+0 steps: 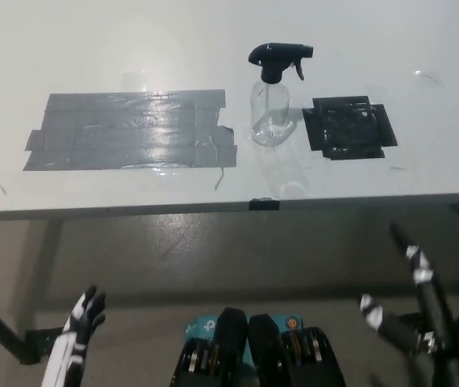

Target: The robot grabs the black lid of the spray bottle on the desk and places it on the black area of the desk

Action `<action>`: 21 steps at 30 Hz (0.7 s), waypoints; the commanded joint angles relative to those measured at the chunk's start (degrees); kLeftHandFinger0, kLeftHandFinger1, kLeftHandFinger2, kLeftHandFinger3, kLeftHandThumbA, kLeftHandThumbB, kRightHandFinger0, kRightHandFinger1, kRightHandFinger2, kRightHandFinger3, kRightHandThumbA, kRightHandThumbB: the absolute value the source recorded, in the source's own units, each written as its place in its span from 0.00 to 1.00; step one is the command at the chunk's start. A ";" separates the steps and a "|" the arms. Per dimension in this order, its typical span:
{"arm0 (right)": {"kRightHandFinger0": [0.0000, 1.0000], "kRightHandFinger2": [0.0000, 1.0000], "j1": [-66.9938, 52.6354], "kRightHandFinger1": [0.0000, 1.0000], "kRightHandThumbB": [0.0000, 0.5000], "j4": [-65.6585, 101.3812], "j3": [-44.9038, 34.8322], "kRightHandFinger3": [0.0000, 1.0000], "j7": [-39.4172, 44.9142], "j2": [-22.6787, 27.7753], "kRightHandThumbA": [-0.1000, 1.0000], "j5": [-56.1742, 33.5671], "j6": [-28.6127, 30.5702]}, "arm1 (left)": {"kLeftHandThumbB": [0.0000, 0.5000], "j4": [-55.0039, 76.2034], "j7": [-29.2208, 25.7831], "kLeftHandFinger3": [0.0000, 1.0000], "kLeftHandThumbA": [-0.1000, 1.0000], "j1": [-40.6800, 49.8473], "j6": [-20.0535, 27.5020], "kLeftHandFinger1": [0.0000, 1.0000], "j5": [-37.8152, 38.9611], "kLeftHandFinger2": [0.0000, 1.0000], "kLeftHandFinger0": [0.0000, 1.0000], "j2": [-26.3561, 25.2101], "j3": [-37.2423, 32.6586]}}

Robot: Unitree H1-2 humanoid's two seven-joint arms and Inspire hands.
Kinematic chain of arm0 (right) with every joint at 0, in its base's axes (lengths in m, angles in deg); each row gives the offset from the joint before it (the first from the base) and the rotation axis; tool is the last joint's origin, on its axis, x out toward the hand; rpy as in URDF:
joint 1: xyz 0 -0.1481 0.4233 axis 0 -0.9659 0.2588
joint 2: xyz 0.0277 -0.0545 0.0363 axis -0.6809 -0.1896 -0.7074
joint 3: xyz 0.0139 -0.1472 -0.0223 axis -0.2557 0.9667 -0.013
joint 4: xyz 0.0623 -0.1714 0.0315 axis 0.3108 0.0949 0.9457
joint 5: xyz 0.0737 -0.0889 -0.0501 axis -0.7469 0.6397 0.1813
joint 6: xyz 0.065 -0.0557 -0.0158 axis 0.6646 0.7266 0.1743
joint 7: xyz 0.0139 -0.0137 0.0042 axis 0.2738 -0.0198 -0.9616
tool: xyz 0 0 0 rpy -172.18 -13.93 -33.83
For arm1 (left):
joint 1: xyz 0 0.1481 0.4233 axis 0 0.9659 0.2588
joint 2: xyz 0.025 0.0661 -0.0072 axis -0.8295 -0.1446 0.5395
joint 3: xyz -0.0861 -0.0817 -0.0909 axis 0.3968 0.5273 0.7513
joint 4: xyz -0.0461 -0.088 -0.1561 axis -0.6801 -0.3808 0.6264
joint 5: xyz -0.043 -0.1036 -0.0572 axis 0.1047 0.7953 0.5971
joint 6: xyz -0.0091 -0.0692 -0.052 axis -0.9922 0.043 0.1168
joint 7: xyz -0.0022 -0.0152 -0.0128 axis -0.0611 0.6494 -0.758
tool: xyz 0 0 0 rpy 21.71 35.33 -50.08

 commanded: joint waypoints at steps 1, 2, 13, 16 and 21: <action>1.00 1.00 8.77 1.00 0.56 7.19 -1.22 1.00 -1.07 1.28 0.73 11.00 -5.70 | 0.31 2.81 1.01 1.00 1.00 -3.79 -1.19 1.00 -2.49 1.00 1.00 -0.23 -1.33; 1.00 1.00 11.89 1.00 0.59 7.53 -0.97 1.00 0.20 1.90 0.77 12.48 -8.02 | 0.29 2.30 0.83 1.00 1.00 -4.78 -1.18 1.00 -3.03 1.00 1.00 -0.06 -1.54; 1.00 1.00 38.52 1.00 0.67 -4.80 6.17 1.00 5.88 5.38 0.85 28.22 -21.79 | 0.30 -5.76 -0.84 1.00 1.00 -4.77 2.88 1.00 -6.34 1.00 1.00 -1.04 -1.51; 1.00 1.00 44.12 1.00 0.70 -10.23 8.93 1.00 7.38 5.68 0.92 30.61 -24.55 | 0.30 -5.66 -0.87 1.00 1.00 -4.57 3.20 1.00 -6.56 1.00 1.00 -0.93 -1.46; 1.00 1.00 52.06 1.00 0.77 -21.02 12.82 1.00 7.20 5.47 1.00 32.56 -27.59 | 0.25 -5.18 -0.53 1.00 1.00 -4.93 2.85 1.00 -7.09 1.00 1.00 -0.69 -1.84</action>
